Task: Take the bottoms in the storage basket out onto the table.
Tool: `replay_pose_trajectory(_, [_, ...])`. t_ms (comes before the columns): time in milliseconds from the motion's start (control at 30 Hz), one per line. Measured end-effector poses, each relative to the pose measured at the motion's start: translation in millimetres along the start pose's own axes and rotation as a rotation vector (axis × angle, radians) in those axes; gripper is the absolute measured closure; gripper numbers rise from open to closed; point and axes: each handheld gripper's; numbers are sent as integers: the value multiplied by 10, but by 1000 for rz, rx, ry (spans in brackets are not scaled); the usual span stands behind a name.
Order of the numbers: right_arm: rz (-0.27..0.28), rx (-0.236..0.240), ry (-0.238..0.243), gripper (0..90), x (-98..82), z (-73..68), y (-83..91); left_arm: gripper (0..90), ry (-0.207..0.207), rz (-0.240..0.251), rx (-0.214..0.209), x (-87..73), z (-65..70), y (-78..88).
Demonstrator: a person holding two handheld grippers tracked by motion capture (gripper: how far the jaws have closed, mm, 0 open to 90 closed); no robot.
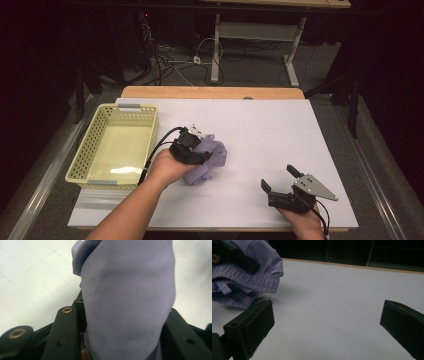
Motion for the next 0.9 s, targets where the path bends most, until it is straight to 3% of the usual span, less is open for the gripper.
replay_pose_trajectory(167, [-3, 1, 3, 0, -7, -8, -9, 544, -13, 57, -9, -127, 20, -108])
replay_pose_trajectory(433, [-7, 4, 2, 0, -15, -20, -12, 522, 2, 146, -18, -304, 16, -287])
replay_pose_trajectory(567, [-12, 6, 4, 0, -21, -34, -18, 513, -13, 170, 1, -386, 53, -386])
replay_pose_trajectory(633, [-16, 9, 7, 0, -27, -49, -29, 506, -10, 208, 17, -436, 72, -437])
replay_pose_trajectory(800, [-20, 13, 12, 0, -33, -70, -38, 457, 8, 244, 17, -486, 52, -457])
replay_pose_trajectory(900, [-25, 14, 11, 0, -40, -74, -43, 317, 18, 252, 26, -495, 46, -438])
Point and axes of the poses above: each handheld gripper's, and its own axes: y roughly backward along the jaws, x roughly out of its top, z roughly to its right, and after that the axes turned 5 degrees about z, right-handed
